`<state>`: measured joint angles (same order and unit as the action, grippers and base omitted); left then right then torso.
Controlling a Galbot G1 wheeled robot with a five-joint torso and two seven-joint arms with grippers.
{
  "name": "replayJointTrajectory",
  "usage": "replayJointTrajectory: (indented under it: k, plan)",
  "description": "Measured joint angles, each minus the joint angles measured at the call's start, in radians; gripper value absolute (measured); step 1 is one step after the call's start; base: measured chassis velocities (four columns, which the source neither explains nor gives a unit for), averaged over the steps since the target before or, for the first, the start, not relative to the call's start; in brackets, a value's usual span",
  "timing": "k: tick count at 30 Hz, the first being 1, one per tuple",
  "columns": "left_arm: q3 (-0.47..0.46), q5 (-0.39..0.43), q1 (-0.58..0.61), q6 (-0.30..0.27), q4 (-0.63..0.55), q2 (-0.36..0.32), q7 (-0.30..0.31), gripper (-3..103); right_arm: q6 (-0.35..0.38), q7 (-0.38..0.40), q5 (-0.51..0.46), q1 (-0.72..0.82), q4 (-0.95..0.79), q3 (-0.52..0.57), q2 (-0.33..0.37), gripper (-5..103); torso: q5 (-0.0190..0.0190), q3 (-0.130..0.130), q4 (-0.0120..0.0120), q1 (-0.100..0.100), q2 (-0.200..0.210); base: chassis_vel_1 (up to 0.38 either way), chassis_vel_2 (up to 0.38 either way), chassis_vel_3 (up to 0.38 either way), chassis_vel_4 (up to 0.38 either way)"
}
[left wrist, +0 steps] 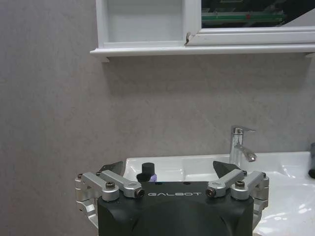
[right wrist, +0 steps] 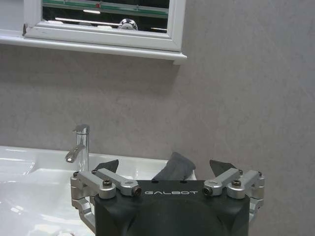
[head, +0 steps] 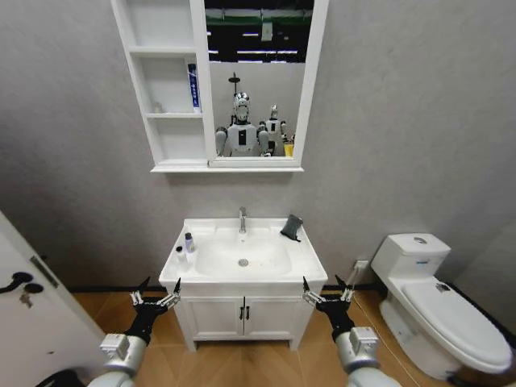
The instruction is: Move facial cleanser and shampoo from washbasin to cabinet, then wipe washbasin with towel.
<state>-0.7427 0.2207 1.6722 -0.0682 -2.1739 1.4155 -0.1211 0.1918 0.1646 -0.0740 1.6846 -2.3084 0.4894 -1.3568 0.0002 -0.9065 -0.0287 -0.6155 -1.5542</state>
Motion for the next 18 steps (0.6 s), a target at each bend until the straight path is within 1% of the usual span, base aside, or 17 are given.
replayJointTrajectory:
  k: [3, 4, 7, 8, 9, 11, 12, 15, 16, 17, 18]
  plan:
    - [0.009, -0.002, -0.006, 0.010, 0.019, 0.004, 0.007, 100, 0.000, 0.003, -0.012, -0.017, 0.007, 0.004, 0.008, 100, -0.0001, 0.000, 0.0005, -0.001, 0.000, -0.287, 0.241, 0.267, -0.275]
    - [0.014, -0.001, -0.012, 0.012, 0.034, 0.005, 0.011, 100, 0.003, 0.006, -0.021, -0.030, 0.014, 0.009, 0.012, 100, -0.0003, -0.001, -0.0003, -0.001, 0.001, -0.233, 0.161, 0.079, -0.081]
    - [0.017, 0.000, -0.026, 0.021, 0.059, 0.004, 0.018, 100, 0.005, 0.008, -0.030, -0.045, 0.023, 0.014, 0.014, 100, 0.0003, 0.000, 0.0000, -0.001, 0.000, -0.096, 0.132, 0.038, 0.000]
    - [0.017, -0.002, -0.035, 0.032, 0.080, 0.003, 0.021, 100, 0.006, 0.008, -0.035, -0.051, 0.028, 0.016, 0.014, 100, 0.0001, 0.000, -0.0003, -0.001, 0.000, -0.061, 0.011, -0.013, -0.024]
    - [0.017, -0.005, -0.041, 0.039, 0.096, 0.002, 0.022, 100, 0.007, 0.008, -0.040, -0.056, 0.032, 0.018, 0.014, 100, -0.0005, 0.000, -0.0004, -0.001, 0.000, 0.000, 0.000, 0.000, 0.000]
    - [0.018, -0.007, -0.046, 0.049, 0.114, 0.002, 0.023, 100, 0.007, 0.008, -0.047, -0.061, 0.035, 0.021, 0.014, 100, -0.0004, 0.000, -0.0003, 0.000, 0.000, 0.061, -0.024, -0.050, -0.023]
    - [0.020, -0.008, -0.049, 0.061, 0.133, 0.003, 0.023, 100, 0.008, 0.008, -0.055, -0.067, 0.039, 0.022, 0.016, 100, 0.0001, 0.000, 0.0000, 0.001, 0.000, 0.061, -0.024, -0.063, 0.009]
    - [0.026, -0.025, -0.061, 0.120, 0.199, 0.015, 0.022, 100, 0.010, 0.009, -0.073, -0.092, 0.054, 0.032, 0.025, 100, -0.0002, 0.000, 0.0001, 0.002, -0.001, 0.086, -0.060, -0.065, 0.068]
    - [0.026, -0.025, -0.061, 0.120, 0.199, 0.015, 0.022, 100, 0.010, 0.009, -0.073, -0.092, 0.054, 0.032, 0.025, 100, -0.0002, 0.000, 0.0001, 0.002, -0.001, 0.082, -0.069, -0.070, 0.067]
    - [0.028, -0.036, -0.066, 0.137, 0.223, 0.022, 0.022, 100, 0.011, 0.010, -0.081, -0.102, 0.059, 0.038, 0.028, 100, -0.0001, 0.000, 0.0001, 0.002, -0.001, 0.014, -0.044, -0.070, 0.000]
    - [0.028, -0.036, -0.066, 0.137, 0.223, 0.022, 0.022, 100, 0.011, 0.010, -0.081, -0.102, 0.059, 0.038, 0.028, 100, -0.0001, 0.000, 0.0001, 0.002, -0.001, 0.014, -0.044, -0.070, 0.000]
